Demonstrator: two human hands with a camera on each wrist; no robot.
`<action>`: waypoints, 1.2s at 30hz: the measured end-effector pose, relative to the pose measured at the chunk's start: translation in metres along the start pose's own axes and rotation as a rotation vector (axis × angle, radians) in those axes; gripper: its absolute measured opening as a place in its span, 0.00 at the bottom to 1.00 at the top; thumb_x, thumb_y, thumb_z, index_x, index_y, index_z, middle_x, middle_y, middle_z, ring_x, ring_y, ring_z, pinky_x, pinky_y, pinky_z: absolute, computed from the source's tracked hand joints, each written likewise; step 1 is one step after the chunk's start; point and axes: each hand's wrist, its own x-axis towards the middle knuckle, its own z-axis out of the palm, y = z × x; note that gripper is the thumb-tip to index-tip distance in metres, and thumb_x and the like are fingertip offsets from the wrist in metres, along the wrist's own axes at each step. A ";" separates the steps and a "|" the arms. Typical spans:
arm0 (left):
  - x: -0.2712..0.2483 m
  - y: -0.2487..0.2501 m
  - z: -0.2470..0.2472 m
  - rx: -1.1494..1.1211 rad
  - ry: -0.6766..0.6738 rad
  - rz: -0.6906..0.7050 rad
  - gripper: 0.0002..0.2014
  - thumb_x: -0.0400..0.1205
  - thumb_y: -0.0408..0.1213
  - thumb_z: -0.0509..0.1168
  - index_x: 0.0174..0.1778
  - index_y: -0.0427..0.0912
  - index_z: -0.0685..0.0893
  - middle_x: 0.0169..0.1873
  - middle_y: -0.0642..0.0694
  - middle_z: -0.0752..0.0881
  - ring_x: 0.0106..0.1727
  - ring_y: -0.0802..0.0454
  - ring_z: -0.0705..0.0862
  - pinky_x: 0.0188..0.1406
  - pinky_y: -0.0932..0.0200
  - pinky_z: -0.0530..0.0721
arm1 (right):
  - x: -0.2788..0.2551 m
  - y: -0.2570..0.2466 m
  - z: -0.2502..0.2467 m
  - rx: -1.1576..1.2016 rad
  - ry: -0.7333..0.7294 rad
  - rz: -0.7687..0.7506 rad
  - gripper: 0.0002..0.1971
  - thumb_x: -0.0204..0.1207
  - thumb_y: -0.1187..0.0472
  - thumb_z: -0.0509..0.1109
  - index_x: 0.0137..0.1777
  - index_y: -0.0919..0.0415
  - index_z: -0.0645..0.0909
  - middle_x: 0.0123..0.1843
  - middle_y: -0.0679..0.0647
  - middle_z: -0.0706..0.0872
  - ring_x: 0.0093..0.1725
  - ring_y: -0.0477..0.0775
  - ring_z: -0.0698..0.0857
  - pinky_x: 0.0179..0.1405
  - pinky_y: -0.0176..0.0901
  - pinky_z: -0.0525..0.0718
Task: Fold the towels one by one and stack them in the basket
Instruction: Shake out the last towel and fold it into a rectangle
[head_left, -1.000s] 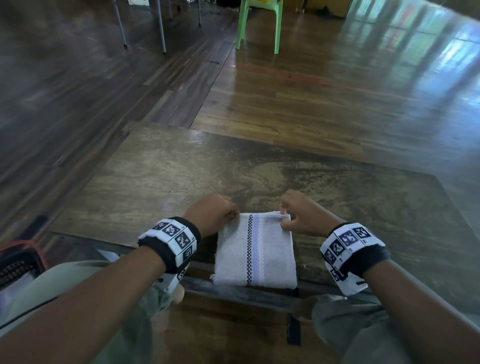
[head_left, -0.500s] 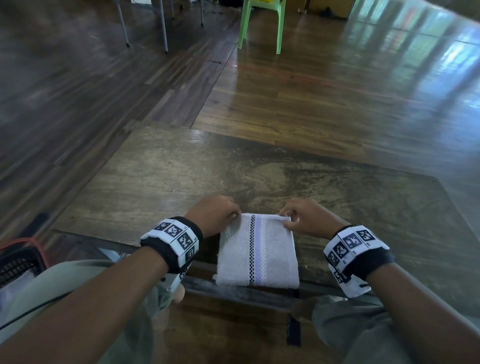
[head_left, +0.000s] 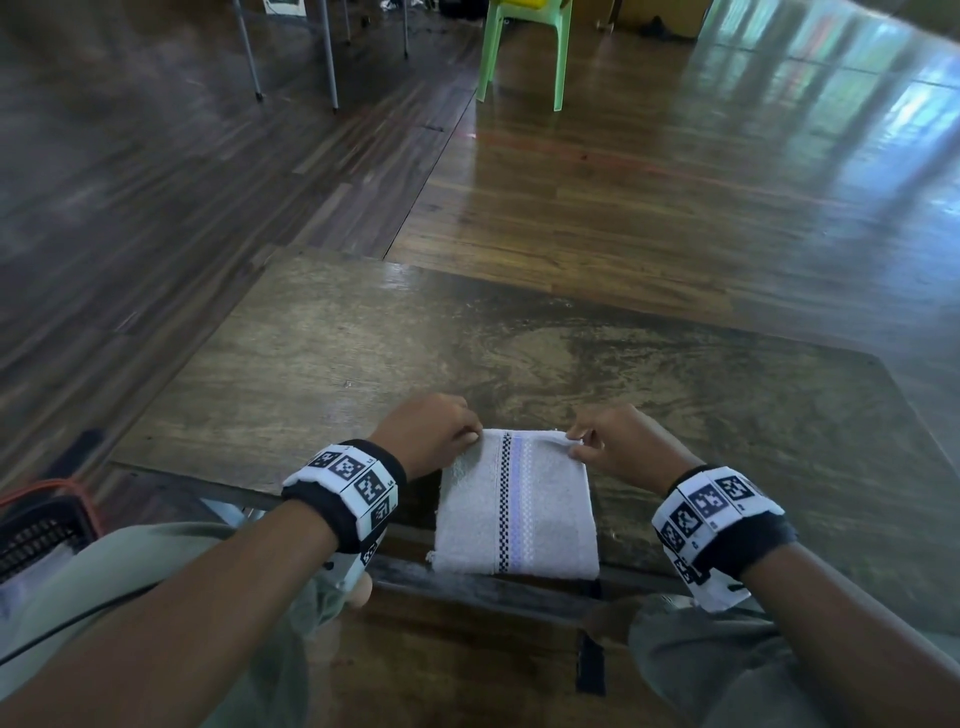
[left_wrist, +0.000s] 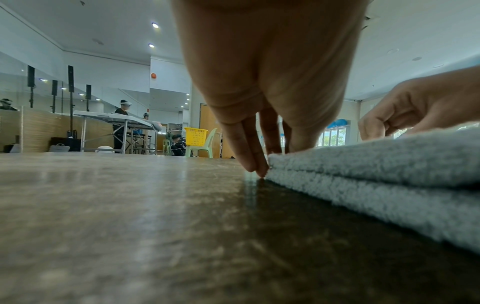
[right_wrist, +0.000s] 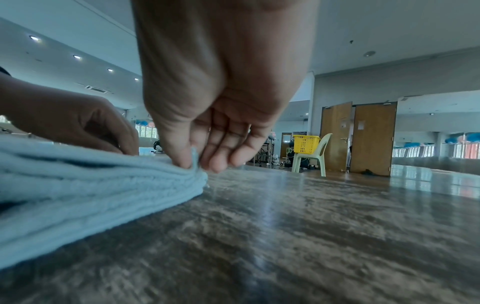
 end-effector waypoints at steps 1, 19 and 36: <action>0.000 0.000 0.000 0.002 0.002 0.000 0.13 0.85 0.41 0.59 0.59 0.46 0.86 0.53 0.50 0.83 0.51 0.53 0.81 0.43 0.63 0.67 | -0.002 -0.002 -0.001 -0.023 0.007 -0.011 0.10 0.76 0.54 0.70 0.54 0.56 0.84 0.49 0.49 0.88 0.42 0.46 0.82 0.42 0.41 0.82; 0.001 -0.005 0.007 -0.035 0.052 0.010 0.12 0.84 0.40 0.60 0.58 0.45 0.87 0.52 0.49 0.87 0.52 0.52 0.83 0.44 0.66 0.68 | 0.000 0.002 0.005 0.163 0.049 -0.089 0.05 0.72 0.59 0.67 0.41 0.55 0.73 0.40 0.50 0.85 0.35 0.55 0.84 0.35 0.54 0.84; -0.002 -0.008 0.013 -0.231 0.151 -0.120 0.05 0.81 0.37 0.64 0.44 0.43 0.85 0.39 0.48 0.87 0.39 0.56 0.82 0.38 0.66 0.73 | 0.008 0.010 0.014 0.391 0.168 0.051 0.01 0.73 0.62 0.73 0.42 0.58 0.85 0.41 0.47 0.89 0.44 0.47 0.87 0.44 0.36 0.83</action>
